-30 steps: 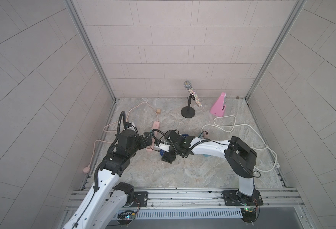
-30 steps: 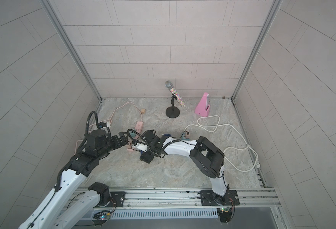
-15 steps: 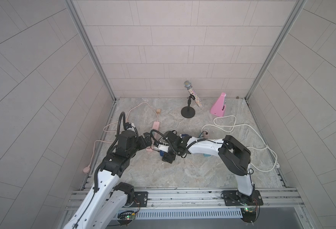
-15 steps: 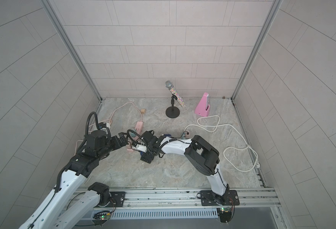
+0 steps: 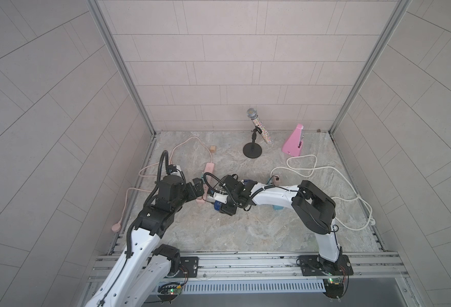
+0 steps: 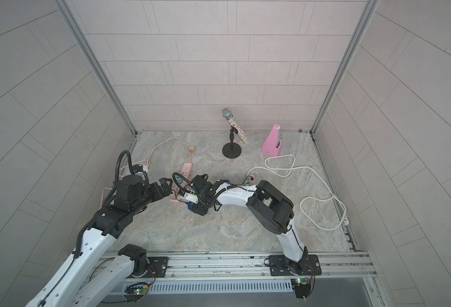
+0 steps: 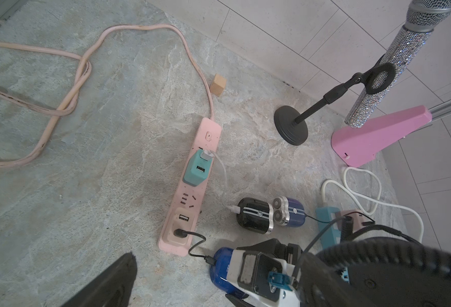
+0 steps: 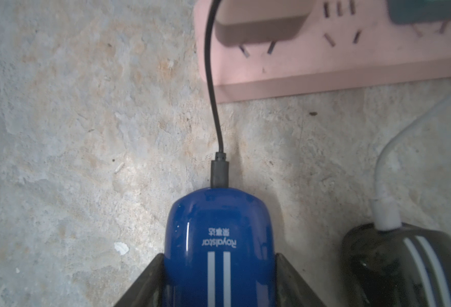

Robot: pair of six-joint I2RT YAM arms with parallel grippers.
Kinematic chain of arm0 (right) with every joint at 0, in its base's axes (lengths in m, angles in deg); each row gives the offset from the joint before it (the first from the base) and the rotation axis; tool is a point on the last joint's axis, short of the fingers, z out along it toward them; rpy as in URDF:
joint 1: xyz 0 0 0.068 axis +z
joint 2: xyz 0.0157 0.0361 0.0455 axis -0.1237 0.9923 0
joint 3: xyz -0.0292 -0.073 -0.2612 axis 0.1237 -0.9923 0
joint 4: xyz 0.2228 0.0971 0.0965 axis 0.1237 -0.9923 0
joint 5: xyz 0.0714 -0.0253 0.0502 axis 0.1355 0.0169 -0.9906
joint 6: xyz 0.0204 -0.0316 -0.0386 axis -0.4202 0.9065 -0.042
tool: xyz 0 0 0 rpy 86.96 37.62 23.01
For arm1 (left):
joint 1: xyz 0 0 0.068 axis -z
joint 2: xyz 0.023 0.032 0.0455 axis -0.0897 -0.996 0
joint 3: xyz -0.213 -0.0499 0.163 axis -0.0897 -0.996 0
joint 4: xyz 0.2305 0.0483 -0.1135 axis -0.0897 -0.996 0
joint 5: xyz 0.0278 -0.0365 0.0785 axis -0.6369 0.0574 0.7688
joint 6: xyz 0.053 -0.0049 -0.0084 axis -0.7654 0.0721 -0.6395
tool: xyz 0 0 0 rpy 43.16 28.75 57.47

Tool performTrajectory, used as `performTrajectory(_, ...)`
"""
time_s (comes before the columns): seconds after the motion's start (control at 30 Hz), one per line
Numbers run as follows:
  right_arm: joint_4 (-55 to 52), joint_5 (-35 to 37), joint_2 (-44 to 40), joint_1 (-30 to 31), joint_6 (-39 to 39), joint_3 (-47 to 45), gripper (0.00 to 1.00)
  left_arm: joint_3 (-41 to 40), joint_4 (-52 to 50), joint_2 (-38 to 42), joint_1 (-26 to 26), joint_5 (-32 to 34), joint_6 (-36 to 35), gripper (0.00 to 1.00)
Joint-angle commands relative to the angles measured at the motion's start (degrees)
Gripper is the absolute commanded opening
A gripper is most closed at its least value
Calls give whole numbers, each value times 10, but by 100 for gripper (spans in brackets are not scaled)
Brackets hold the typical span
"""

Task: Unplug the electric shaver
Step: Pick up the electric shaver from the center of the board.

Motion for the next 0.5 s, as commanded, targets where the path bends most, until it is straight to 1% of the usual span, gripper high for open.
performTrajectory(0.0,8,8,-5,-1,7,-5,53,-9,-4,6,-1,2,9,100)
performTrajectory(0.2,19,22,-31,-2,1,-30,41,-19,5,0,-1,-19,11,100)
performTrajectory(0.37,45,37,-64,-2,-13,-58,36,-34,19,-4,0,-67,21,100)
performTrajectory(0.47,68,47,-95,-3,-23,-78,35,-45,18,-3,0,-76,29,100)
